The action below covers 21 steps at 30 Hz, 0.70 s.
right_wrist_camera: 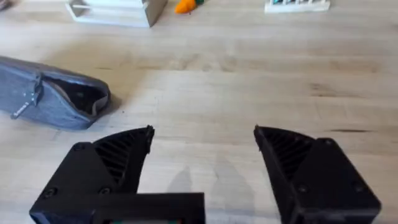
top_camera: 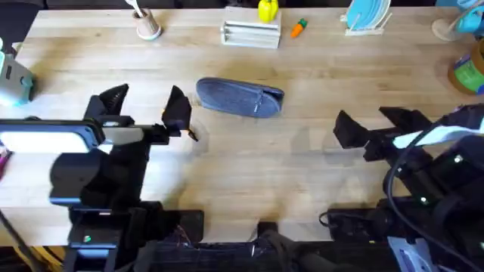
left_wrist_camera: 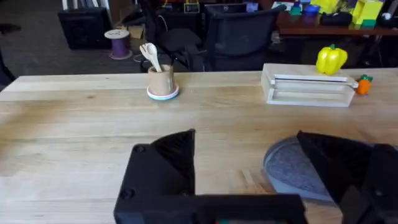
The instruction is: Unzip the bag, pick up the pens from the table one at a time and place them inside, then zip the bag closed.
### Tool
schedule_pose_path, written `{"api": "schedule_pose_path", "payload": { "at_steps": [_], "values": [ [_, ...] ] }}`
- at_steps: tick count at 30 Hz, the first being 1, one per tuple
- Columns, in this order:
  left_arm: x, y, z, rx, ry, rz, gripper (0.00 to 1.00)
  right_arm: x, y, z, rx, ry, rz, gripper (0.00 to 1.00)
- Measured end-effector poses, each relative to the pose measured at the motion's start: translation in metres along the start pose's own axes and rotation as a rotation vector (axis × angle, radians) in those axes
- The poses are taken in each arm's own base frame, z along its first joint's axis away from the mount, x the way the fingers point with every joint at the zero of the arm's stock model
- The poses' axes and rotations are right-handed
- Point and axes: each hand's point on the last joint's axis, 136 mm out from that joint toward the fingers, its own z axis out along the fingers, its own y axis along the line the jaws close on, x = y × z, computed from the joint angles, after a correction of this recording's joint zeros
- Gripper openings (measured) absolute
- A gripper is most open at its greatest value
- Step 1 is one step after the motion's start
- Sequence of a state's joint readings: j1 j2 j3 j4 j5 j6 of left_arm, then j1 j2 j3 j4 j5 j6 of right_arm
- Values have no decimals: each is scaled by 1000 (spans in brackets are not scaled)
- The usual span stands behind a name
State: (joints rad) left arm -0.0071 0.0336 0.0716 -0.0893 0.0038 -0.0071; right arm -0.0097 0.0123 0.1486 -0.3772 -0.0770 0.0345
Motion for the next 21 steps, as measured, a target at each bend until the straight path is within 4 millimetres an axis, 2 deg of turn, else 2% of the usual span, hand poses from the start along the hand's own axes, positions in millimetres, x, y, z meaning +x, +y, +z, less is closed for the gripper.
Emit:
{"api": "schedule_pose_path", "payload": {
  "at_steps": [3, 10, 21],
  "values": [
    [-20, 0, -2, 0, 21, 1, 991, -1, 3, -12, -9, 81, 17, 996],
    [-74, -7, 10, 40, 127, 53, 991, -51, 15, -40, -45, 173, 36, 996],
    [-132, -44, 38, 302, 335, 229, 990, -103, 21, -41, -55, 440, 79, 996]
  ]
}}
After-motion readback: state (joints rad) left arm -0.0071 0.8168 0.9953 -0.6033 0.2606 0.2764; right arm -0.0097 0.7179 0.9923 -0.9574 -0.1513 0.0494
